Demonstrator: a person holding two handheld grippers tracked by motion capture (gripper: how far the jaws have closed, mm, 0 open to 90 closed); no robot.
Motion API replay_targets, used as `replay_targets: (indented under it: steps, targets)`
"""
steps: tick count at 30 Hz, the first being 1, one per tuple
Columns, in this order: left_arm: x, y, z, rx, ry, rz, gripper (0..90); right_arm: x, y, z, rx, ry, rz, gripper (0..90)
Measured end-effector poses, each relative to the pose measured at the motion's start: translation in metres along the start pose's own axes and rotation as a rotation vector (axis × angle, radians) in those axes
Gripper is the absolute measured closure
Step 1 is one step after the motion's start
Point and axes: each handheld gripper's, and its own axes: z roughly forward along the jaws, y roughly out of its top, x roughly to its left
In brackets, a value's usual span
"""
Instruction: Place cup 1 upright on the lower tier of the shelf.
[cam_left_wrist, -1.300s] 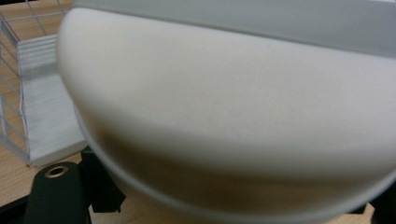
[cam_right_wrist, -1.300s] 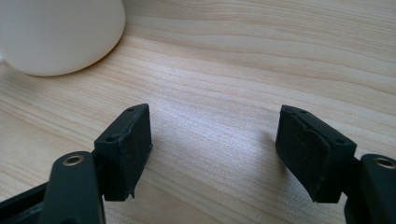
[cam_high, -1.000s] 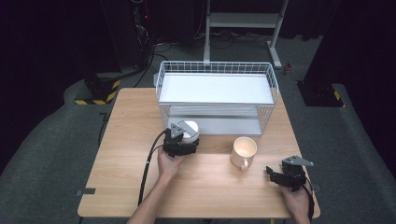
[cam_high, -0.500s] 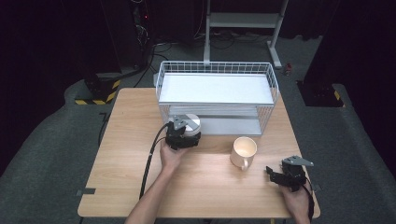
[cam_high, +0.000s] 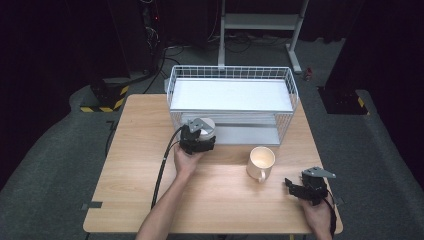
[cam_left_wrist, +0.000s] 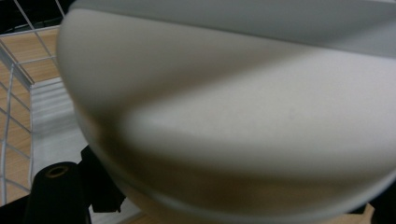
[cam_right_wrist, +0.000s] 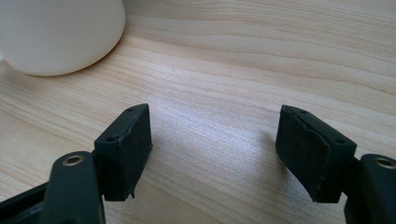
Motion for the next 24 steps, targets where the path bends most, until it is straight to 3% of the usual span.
replay_targets:
  steps: [3, 5, 14, 15, 22, 23, 24]
  targets:
    - [0.001, 0.002, 0.002, 0.002, 0.011, 0.006, 18.8, 0.000, 0.000, 0.000, 0.000, 0.000, 0.000, 27.1]
    - [0.003, 0.002, 0.005, -0.010, 0.008, -0.019, 18.8, 0.000, 0.000, 0.000, 0.000, 0.000, 0.000, 27.1]
    - [0.005, 0.003, 0.009, -0.008, 0.023, -0.020, 18.8, 0.000, 0.000, 0.000, 0.000, 0.000, 0.000, 27.1]
    - [0.006, 0.004, 0.010, -0.004, 0.032, 0.002, 18.8, 0.000, 0.000, 0.000, 0.000, 0.000, 0.000, 27.1]
    - [0.007, 0.007, 0.016, -0.015, 0.045, -0.008, 18.8, 0.000, 0.000, 0.000, 0.000, 0.000, 0.000, 27.1]
    - [0.007, 0.008, 0.017, -0.011, 0.030, -0.024, 18.8, 0.000, 0.000, 0.000, 0.000, 0.000, 0.000, 27.1]
    - [0.008, 0.008, 0.018, -0.012, 0.034, -0.011, 18.8, 0.000, 0.000, 0.000, 0.000, 0.000, 0.000, 27.1]
